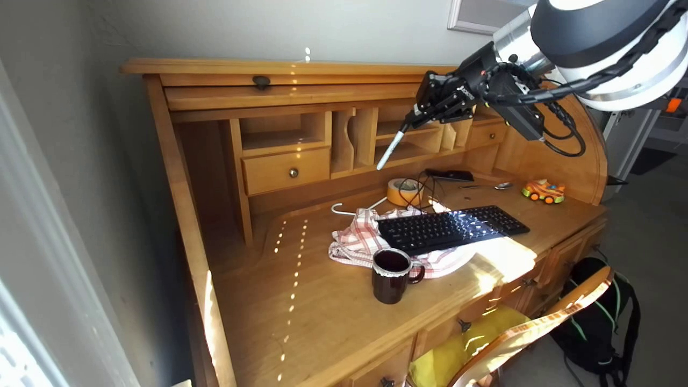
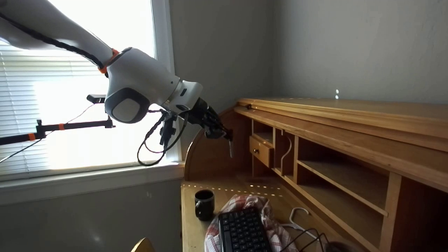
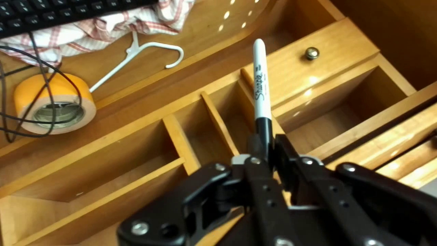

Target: Move the marker from the cup to the top shelf in the center of the desk cabinet

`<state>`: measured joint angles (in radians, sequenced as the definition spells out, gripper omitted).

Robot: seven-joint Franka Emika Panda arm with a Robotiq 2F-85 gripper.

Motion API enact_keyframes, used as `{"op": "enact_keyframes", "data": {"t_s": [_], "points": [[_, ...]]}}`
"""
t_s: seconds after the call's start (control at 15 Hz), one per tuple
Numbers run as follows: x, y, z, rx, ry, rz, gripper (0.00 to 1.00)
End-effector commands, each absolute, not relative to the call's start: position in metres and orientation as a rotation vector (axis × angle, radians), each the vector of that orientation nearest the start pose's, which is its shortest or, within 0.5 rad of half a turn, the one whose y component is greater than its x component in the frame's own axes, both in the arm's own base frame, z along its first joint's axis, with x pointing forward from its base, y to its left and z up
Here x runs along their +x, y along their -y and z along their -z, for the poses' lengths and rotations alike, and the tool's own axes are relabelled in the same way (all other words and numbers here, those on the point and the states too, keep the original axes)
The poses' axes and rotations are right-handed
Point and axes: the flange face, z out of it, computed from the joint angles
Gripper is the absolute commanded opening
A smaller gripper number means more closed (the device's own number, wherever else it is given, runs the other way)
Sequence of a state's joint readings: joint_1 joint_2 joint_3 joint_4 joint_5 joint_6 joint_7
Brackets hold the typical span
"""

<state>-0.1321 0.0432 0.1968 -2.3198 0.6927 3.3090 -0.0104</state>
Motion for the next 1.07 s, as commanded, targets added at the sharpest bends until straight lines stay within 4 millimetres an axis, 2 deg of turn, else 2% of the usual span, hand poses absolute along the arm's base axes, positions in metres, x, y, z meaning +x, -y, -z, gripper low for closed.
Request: {"op": "enact_keyframes", "data": {"t_s": [0.0,0.2,0.47,0.73,0.87,1.0], "points": [[0.526,0.031,-0.416,-2.491,-0.924,1.042,0.04],[0.525,0.039,-0.435,-2.445,-0.963,0.969,0.04],[0.527,0.067,-0.453,-2.28,-1.179,1.047,0.04],[0.524,0.099,-0.442,-2.096,-1.404,1.201,0.04],[0.527,0.106,-0.443,-1.991,-1.469,1.315,0.04],[0.532,0.117,-0.435,-1.918,-1.523,1.412,0.04]]}}
